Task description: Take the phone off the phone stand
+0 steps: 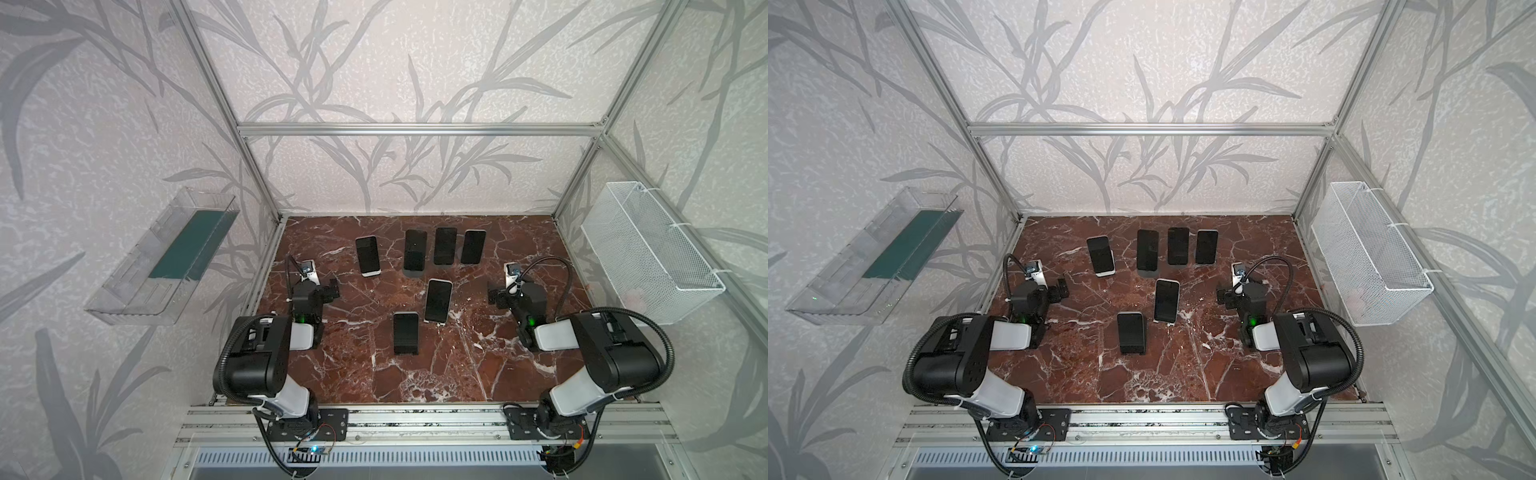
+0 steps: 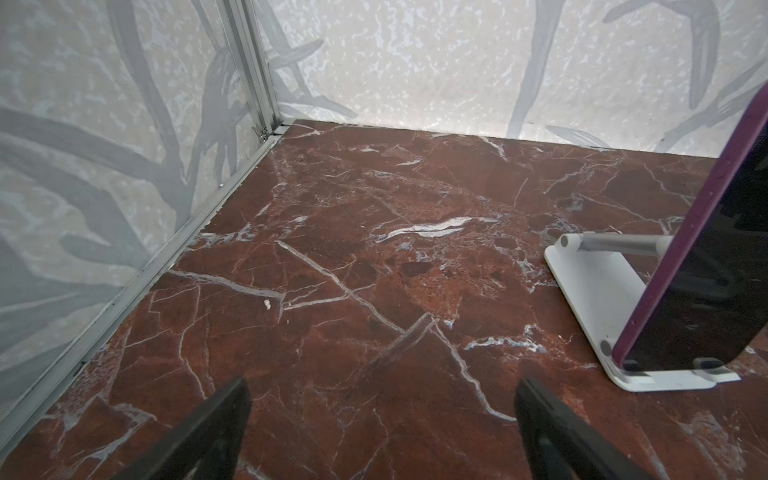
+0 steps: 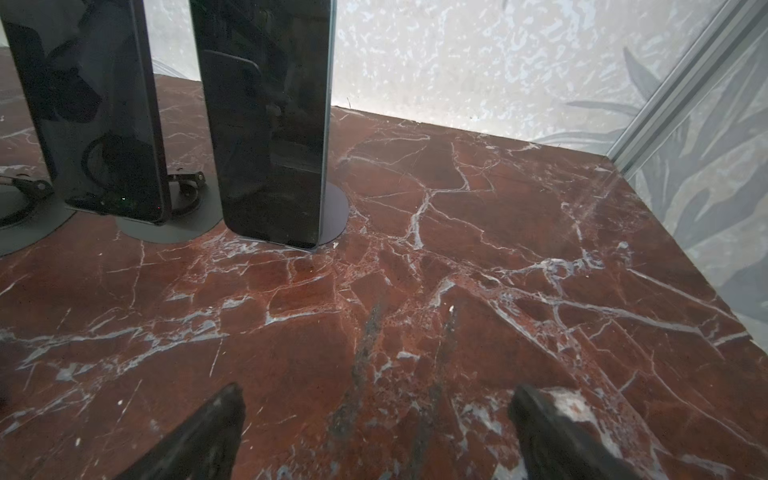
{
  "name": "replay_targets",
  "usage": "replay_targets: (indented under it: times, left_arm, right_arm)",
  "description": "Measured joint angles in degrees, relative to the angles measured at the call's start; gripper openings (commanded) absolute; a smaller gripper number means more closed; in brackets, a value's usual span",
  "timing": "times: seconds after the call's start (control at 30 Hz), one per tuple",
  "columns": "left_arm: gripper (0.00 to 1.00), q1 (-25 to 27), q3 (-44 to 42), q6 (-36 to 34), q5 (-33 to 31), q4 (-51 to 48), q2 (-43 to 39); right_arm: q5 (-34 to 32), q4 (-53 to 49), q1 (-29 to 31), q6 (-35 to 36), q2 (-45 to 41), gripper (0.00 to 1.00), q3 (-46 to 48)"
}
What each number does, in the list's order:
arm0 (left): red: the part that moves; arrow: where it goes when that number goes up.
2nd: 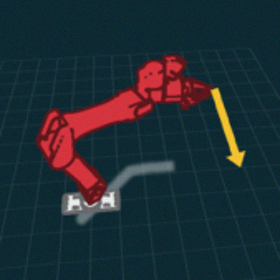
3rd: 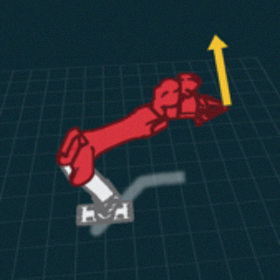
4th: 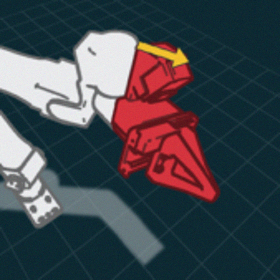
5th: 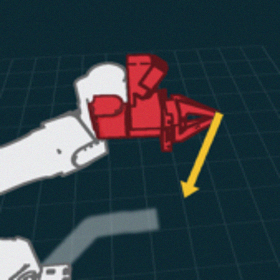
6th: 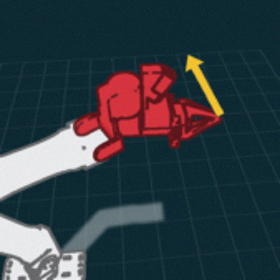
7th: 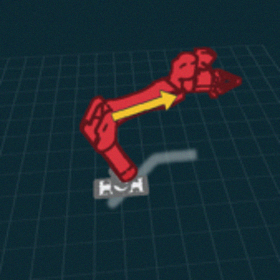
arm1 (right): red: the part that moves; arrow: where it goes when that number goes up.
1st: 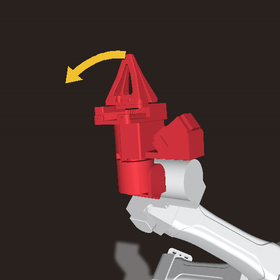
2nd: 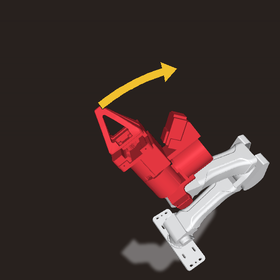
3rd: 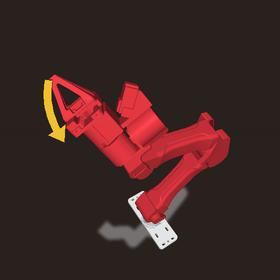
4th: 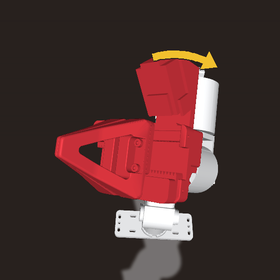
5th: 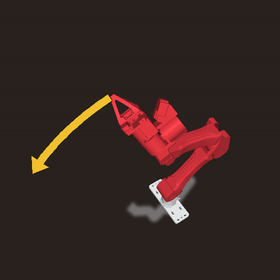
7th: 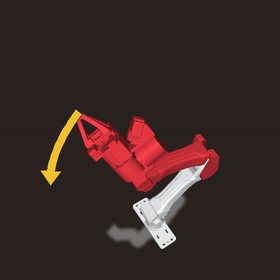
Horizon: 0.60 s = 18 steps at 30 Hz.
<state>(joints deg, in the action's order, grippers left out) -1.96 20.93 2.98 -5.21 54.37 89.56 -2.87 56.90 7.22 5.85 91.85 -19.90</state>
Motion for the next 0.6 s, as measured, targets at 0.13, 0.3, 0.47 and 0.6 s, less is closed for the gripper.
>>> replay_targets:
  times: [0.13, 0.3, 0.47, 0.6]
  left_arm:
    - [0.99, 0.0, 0.0, 0.0, 0.0, 0.0, 0.0]
    - [0.99, 0.0, 0.0, 0.0, 0.0, 0.0, 0.0]
    - [0.99, 0.0, 0.0, 0.0, 0.0, 0.0, 0.0]
    - [0.99, 0.0, 0.0, 0.0, 0.0, 0.0, 0.0]
  right_arm:
    - [0.3, -0.2, 0.0, 0.0, 0.0, 0.99, 0.0]
    - [0.4, -0.3, 0.0, 0.0, 0.0, 0.99, 0.0]
    - [0.4, -0.3, 0.0, 0.0, 0.0, 0.99, 0.0]
    - [0.4, -0.2, 0.0, 0.0, 0.0, 0.99, 0.0]
